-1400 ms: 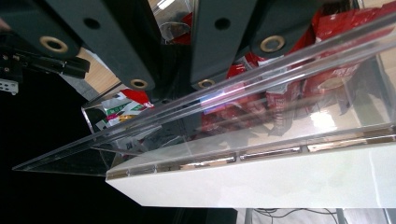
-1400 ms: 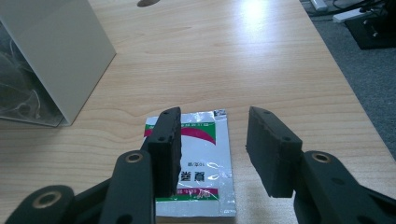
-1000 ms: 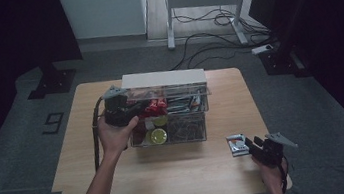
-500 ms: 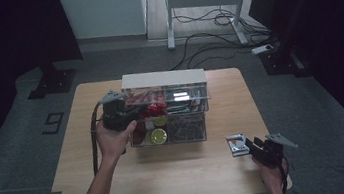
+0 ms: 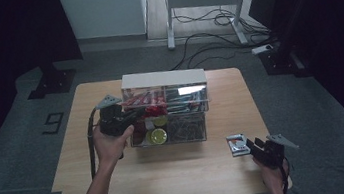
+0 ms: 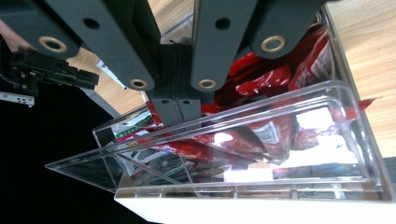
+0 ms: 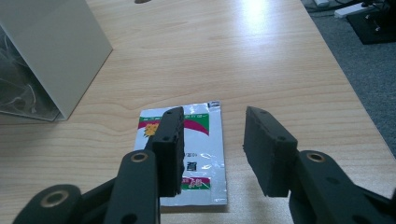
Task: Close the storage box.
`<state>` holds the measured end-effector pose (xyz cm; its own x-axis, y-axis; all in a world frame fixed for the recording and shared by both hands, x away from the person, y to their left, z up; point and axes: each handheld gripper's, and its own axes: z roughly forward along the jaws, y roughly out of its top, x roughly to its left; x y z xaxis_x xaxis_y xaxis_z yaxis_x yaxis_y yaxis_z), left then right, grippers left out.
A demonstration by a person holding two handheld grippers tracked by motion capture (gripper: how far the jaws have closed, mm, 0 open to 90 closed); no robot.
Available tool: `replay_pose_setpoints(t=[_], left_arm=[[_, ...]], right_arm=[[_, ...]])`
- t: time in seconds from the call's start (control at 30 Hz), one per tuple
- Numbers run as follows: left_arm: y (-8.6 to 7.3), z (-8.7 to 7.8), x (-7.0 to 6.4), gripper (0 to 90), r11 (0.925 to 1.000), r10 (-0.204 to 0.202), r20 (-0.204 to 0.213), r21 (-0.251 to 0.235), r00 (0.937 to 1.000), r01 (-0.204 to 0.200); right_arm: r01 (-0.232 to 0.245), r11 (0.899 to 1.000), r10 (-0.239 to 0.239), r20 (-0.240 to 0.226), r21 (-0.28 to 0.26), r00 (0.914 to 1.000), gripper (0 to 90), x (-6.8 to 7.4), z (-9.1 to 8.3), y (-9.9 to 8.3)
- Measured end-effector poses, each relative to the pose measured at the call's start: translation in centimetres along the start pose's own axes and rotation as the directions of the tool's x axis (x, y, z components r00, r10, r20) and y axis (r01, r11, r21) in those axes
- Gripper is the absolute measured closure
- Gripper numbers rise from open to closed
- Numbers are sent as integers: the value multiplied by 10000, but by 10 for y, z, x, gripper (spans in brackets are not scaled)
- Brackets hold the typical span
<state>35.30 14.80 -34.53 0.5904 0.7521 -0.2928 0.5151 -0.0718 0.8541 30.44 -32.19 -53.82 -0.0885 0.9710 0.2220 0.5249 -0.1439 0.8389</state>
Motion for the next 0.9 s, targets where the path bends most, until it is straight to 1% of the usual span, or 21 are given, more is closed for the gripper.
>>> replay_pose_setpoints(t=[0.17, 0.4, 0.47, 0.57, 0.6, 0.9], left_arm=[[-4, -3, 1, 897, 10000, -22, 20, 16, 10000, 21], [-12, -5, 4, 896, 9999, -75, 86, 81, 9999, 74], [-14, -6, 5, 895, 9999, -146, 122, 33, 9998, 145], [-17, -8, 5, 894, 9998, -201, 285, -13, 9994, 202], [-17, -8, 5, 893, 9998, -197, 295, -15, 9994, 198], [-25, -9, 8, 870, 9995, -296, 342, -102, 9990, 300]], right_arm=[[96, 10000, -96, 13, 9, 10000, 577, 0, 1, -1], [91, 9999, -91, 27, 74, 10000, 577, 1, 1, -2], [71, 9999, -71, 36, 94, 10000, 578, 1, 1, -2], [71, 9999, -71, 35, 121, 10000, 578, 0, 2, -3], [88, 9998, -89, 52, 190, 9999, 578, 0, 2, -3], [145, 9995, -148, 90, 264, 9999, 577, 0, 3, -5]])
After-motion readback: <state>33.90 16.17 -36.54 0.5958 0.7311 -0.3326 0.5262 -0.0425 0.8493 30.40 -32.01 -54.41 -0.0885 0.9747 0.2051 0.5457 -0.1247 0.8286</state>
